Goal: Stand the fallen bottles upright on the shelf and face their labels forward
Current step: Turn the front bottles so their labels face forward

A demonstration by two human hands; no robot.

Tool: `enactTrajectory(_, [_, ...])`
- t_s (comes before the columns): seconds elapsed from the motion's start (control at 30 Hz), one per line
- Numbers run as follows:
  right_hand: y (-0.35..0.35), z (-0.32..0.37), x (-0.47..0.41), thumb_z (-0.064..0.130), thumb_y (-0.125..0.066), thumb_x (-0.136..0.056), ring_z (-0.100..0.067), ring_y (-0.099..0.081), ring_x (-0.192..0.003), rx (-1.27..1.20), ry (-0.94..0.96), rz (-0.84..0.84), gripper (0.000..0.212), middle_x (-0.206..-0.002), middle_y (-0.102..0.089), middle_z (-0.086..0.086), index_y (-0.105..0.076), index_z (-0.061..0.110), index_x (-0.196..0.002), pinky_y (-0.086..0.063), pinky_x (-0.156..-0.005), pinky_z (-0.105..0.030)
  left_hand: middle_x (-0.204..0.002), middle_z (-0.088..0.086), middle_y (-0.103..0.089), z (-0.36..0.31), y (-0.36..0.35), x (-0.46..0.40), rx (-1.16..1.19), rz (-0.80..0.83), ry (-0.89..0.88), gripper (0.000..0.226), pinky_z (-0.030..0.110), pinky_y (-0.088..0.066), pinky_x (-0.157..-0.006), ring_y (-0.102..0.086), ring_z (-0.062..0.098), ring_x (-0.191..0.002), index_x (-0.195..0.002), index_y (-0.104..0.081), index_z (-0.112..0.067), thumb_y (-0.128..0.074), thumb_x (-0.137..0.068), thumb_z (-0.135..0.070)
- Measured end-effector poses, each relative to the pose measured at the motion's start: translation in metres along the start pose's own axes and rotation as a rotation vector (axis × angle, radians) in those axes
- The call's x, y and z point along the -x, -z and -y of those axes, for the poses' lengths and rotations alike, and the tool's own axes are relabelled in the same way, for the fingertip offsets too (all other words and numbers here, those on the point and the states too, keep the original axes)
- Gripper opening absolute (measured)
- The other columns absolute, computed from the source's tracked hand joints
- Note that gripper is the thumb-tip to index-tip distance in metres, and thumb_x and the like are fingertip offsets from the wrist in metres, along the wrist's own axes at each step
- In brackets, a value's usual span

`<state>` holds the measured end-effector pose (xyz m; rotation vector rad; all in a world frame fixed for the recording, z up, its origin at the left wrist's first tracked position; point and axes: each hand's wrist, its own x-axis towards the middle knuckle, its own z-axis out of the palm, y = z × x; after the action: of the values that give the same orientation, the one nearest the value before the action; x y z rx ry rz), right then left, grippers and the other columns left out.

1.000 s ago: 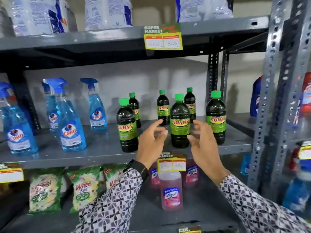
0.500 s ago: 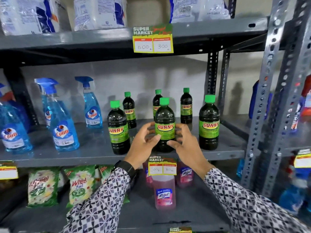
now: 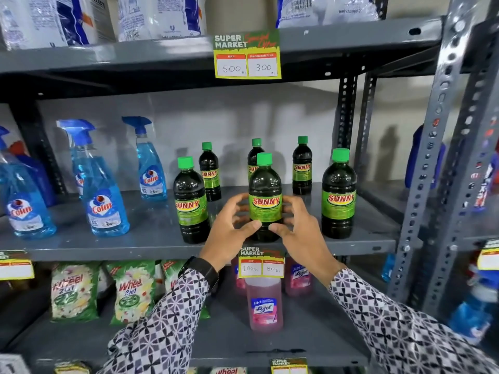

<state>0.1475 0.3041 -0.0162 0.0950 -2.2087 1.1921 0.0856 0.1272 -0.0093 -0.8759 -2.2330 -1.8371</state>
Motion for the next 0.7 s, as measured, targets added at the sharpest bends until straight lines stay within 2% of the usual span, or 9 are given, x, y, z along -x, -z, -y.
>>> enactTrajectory(0.07, [0.0, 0.001, 0.001, 0.011, -0.079, -0.092, -0.004, -0.066, -0.11, 0.0, -0.004, -0.004, 0.063, -0.12, -0.064, 0.016, -0.046, 0.021, -0.145, -0.055, -0.101, -0.031, -0.13, -0.008, -0.066, -0.001, -0.001, 0.002, -0.001, -0.004, 0.003, 0.064, 0.024, -0.051, -0.1, -0.064, 0.006, -0.119, -0.143, -0.05, -0.034, -0.077, -0.088, -0.014])
enactTrajectory(0.2, [0.001, 0.002, 0.006, 0.012, -0.078, -0.093, 0.009, -0.063, -0.109, -0.034, -0.013, 0.024, 0.066, -0.117, -0.058, 0.031, -0.046, 0.023, -0.15, -0.051, -0.097, -0.017, -0.129, -0.011, -0.068, 0.0, -0.003, 0.006, -0.014, -0.039, -0.004, 0.066, 0.025, -0.052, -0.102, -0.066, 0.002, -0.118, -0.146, -0.05, -0.034, -0.076, -0.089, -0.017])
enactTrajectory(0.27, [0.005, 0.001, 0.011, 0.013, -0.079, -0.093, 0.004, -0.062, -0.117, -0.039, 0.004, 0.004, 0.068, -0.127, -0.06, 0.024, -0.047, 0.022, -0.152, -0.049, -0.103, -0.018, -0.131, -0.011, -0.067, -0.002, -0.007, 0.01, -0.005, -0.077, 0.006, 0.066, 0.024, -0.053, -0.101, -0.065, 0.003, -0.12, -0.148, -0.05, -0.035, -0.076, -0.089, -0.021])
enactTrajectory(0.33, [0.011, 0.0, 0.019, 0.015, -0.078, -0.094, 0.0, -0.063, -0.119, -0.005, 0.033, -0.075, 0.064, -0.131, -0.061, 0.016, -0.05, 0.019, -0.152, -0.051, -0.103, -0.02, -0.13, -0.012, -0.065, -0.009, -0.012, 0.02, -0.009, -0.19, -0.009, 0.061, 0.014, -0.052, -0.094, -0.064, 0.001, -0.118, -0.147, -0.052, -0.032, -0.074, -0.091, -0.024])
enactTrajectory(0.4, [0.021, -0.001, 0.027, 0.015, -0.075, -0.096, 0.0, -0.069, -0.109, 0.04, 0.081, -0.185, 0.049, -0.124, -0.069, 0.012, -0.059, 0.019, -0.143, -0.059, -0.096, -0.027, -0.122, -0.011, -0.068, -0.019, -0.021, 0.03, -0.031, -0.364, -0.103, 0.045, 0.01, -0.052, -0.086, -0.066, 0.003, -0.11, -0.139, -0.06, -0.028, -0.068, -0.095, -0.021])
enactTrajectory(0.47, [0.036, -0.003, 0.033, 0.014, -0.072, -0.097, 0.0, -0.071, -0.098, 0.071, 0.138, -0.306, 0.033, -0.11, -0.074, 0.011, -0.068, 0.018, -0.129, -0.062, -0.086, -0.029, -0.11, -0.009, -0.072, -0.034, -0.036, 0.04, -0.068, -0.44, -0.217, 0.031, 0.014, -0.053, -0.082, -0.069, 0.009, -0.1, -0.126, -0.069, -0.026, -0.065, -0.096, -0.015])
enactTrajectory(0.57, [0.065, -0.008, 0.036, 0.008, -0.07, -0.097, 0.0, -0.07, -0.089, 0.071, 0.178, -0.476, 0.019, -0.097, -0.072, 0.015, -0.073, 0.015, -0.115, -0.059, -0.075, -0.023, -0.102, -0.015, -0.074, -0.052, -0.069, 0.045, -0.179, -0.271, -0.268, 0.024, 0.018, -0.055, -0.078, -0.07, 0.009, -0.092, -0.115, -0.075, -0.028, -0.064, -0.096, -0.017])
enactTrajectory(0.63, [0.081, -0.016, 0.036, 0.005, -0.069, -0.097, -0.002, -0.069, -0.086, 0.062, 0.158, -0.549, 0.018, -0.097, -0.072, 0.011, -0.074, 0.013, -0.112, -0.059, -0.075, -0.026, -0.106, -0.017, -0.074, -0.056, -0.092, 0.042, -0.257, -0.095, -0.236, 0.028, 0.024, -0.057, -0.085, -0.069, 0.004, -0.096, -0.123, -0.072, -0.03, -0.063, -0.096, -0.026])
enactTrajectory(0.7, [0.094, -0.025, 0.035, 0.003, -0.069, -0.096, -0.001, -0.067, -0.089, 0.064, 0.112, -0.574, 0.022, -0.1, -0.07, 0.008, -0.071, 0.015, -0.115, -0.058, -0.077, -0.026, -0.124, -0.016, -0.07, -0.056, -0.109, 0.033, -0.279, 0.016, -0.177, 0.041, 0.028, -0.055, -0.096, -0.067, 0.001, -0.106, -0.139, -0.061, -0.031, -0.061, -0.098, -0.031])
